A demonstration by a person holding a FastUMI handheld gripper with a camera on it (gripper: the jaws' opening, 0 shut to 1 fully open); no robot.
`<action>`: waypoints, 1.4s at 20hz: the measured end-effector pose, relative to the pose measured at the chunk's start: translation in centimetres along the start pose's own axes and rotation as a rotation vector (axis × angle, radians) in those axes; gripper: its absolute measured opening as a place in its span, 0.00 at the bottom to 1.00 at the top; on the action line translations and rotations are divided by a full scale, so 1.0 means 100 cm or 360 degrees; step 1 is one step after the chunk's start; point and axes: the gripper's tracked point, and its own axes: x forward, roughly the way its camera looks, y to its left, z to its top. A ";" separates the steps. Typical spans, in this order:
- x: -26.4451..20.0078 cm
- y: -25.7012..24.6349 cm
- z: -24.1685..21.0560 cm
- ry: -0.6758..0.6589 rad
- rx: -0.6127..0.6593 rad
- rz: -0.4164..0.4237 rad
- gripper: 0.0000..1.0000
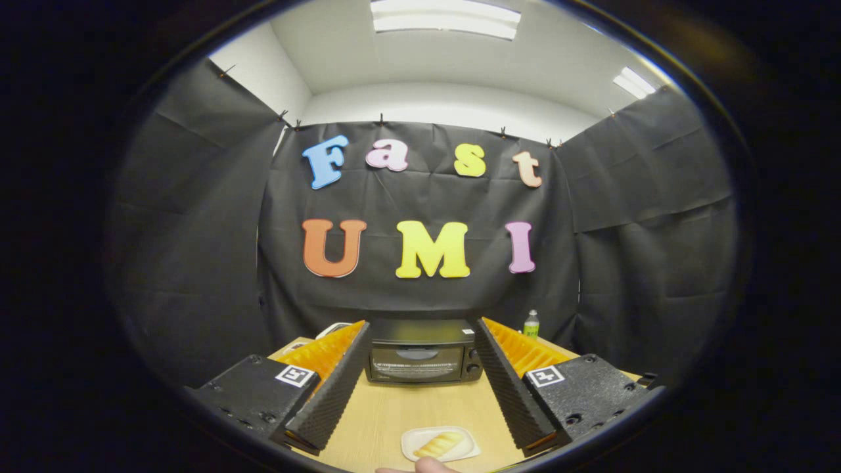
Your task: Open the toaster oven, put the food inside, and close the toaster oven door.
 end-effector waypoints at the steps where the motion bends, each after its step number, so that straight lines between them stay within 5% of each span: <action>1: 0.001 -0.001 -0.001 0.0003 0.0013 0.0000 1.00; 13: 0.036 -0.001 -0.008 0.0030 0.0069 0.0130 1.00; 20: 0.119 -0.016 -0.020 0.0040 0.0093 0.0222 1.00; 28: 0.240 -0.005 -0.085 0.0163 0.0056 0.0206 1.00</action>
